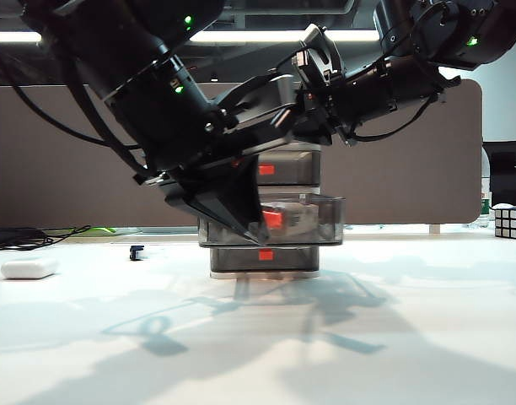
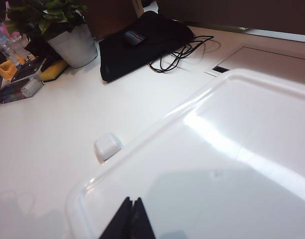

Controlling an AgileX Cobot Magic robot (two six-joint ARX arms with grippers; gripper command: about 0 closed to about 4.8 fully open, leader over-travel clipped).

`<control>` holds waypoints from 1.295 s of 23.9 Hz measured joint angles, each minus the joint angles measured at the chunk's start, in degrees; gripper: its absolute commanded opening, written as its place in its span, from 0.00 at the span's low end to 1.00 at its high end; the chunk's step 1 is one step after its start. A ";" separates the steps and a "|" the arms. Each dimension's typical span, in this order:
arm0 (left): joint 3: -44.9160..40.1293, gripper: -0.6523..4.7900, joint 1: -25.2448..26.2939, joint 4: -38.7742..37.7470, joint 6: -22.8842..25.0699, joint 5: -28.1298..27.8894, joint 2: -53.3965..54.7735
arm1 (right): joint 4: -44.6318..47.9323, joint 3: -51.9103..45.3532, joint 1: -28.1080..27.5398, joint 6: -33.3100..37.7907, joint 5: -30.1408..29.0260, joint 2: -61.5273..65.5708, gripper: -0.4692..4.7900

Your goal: Open the second layer of the drawer on the table, pick up a pack of napkins on the table and put it in, and finally close the drawer.

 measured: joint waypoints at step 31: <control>0.00 0.11 8.68 24.37 1.25 -5.55 8.31 | -6.01 0.59 0.28 -4.02 10.03 -0.55 0.08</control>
